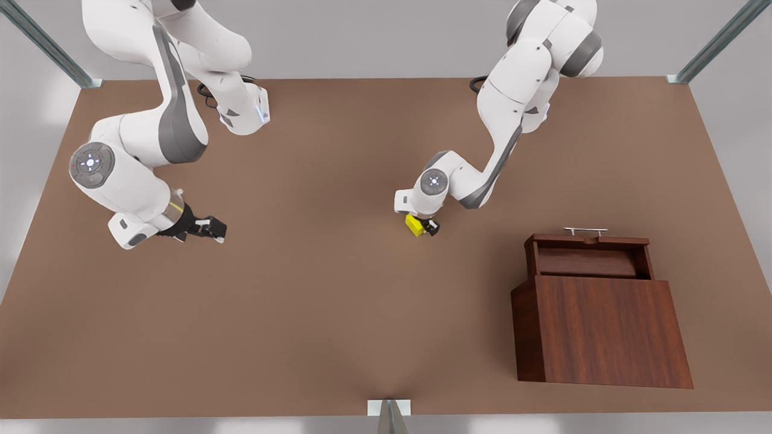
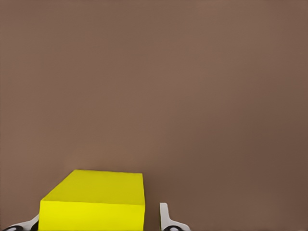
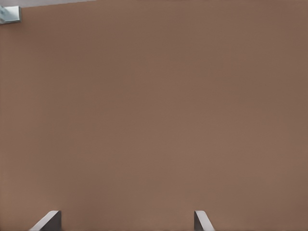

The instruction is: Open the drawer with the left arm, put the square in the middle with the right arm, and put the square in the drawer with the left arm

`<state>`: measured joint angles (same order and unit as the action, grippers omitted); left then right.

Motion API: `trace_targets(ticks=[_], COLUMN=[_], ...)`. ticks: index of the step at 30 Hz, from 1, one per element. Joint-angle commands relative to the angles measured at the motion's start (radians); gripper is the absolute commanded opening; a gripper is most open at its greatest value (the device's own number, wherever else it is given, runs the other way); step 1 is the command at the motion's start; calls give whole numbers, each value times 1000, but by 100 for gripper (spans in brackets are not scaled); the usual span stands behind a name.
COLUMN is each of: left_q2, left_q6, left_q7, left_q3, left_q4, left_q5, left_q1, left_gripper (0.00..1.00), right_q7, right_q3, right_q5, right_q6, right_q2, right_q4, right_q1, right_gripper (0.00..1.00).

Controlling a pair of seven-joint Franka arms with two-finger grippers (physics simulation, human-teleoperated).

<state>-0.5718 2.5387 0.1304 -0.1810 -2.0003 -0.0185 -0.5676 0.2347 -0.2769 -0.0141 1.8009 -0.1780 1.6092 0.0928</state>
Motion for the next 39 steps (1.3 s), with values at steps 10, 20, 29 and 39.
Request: trace_targets(ticks=[10, 20, 29, 39], left_q2=[3, 39, 420, 406], left_q6=[-3, -34, -537, -612], left_q7=[-11, -18, -207, -201], left_q3=[0, 8, 187, 291], left_q4=[2, 9, 130, 186], left_q5=[-1, 6, 25, 15], left_q1=[0, 0, 152, 489], left_gripper=[72, 72, 73, 75], right_q7=[0, 0, 0, 0], right_q3=[-1, -1, -1, -1], right_q5=[-1, 0, -1, -3], right_q6=[5, 26, 31, 34], right_q2=[-6, -23, -29, -41], right_q4=[0, 0, -5, -12], right_q1=[-1, -13, -15, -15], right_gripper=[100, 100, 100, 100])
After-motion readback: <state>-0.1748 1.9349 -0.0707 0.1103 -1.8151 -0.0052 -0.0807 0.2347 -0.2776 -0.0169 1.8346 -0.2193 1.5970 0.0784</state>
